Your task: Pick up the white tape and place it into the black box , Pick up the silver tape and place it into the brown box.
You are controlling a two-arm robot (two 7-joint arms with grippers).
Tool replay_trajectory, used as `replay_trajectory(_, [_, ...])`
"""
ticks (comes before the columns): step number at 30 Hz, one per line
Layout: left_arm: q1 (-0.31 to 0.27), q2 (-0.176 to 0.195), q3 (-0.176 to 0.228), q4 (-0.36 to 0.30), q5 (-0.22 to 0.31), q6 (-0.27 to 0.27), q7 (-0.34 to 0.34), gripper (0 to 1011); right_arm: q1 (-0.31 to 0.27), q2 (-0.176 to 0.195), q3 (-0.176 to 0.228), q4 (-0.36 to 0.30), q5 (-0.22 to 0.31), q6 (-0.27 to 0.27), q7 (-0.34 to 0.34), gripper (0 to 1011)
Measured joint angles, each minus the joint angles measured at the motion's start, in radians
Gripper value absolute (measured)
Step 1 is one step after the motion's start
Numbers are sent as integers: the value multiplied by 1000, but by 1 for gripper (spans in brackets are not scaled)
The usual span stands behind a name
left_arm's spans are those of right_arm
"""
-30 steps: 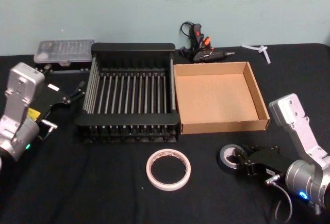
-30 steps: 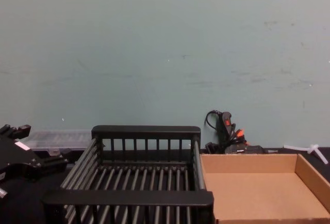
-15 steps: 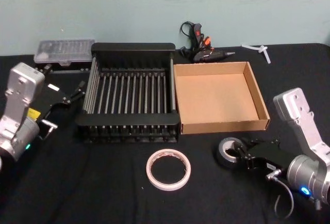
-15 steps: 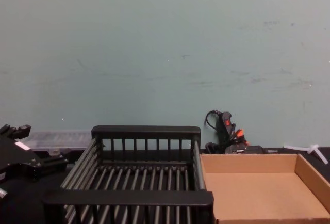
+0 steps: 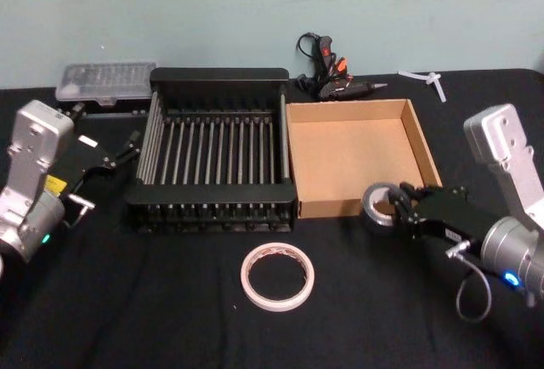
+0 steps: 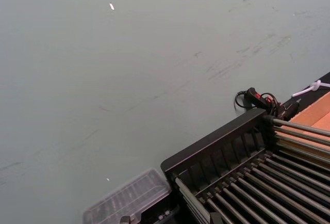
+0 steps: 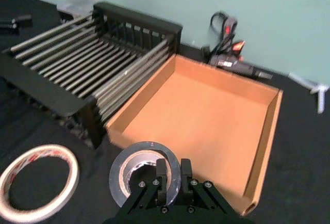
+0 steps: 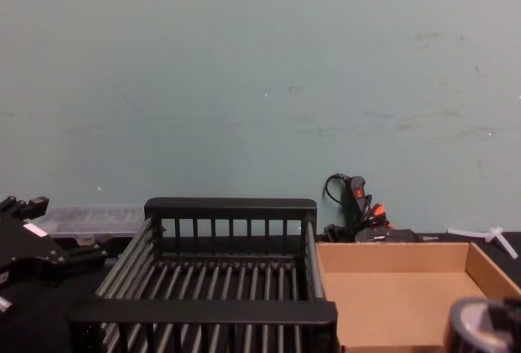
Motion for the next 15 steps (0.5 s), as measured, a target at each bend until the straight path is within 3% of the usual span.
replay_trajectory(6, [0, 0, 0, 0, 0, 0, 0, 1001, 46, 1, -1, 22, -23, -26, 4, 161])
replay_trajectory(15, [0, 0, 0, 0, 0, 0, 0, 1001, 144, -16, -18, 104, -66, -69, 13, 161])
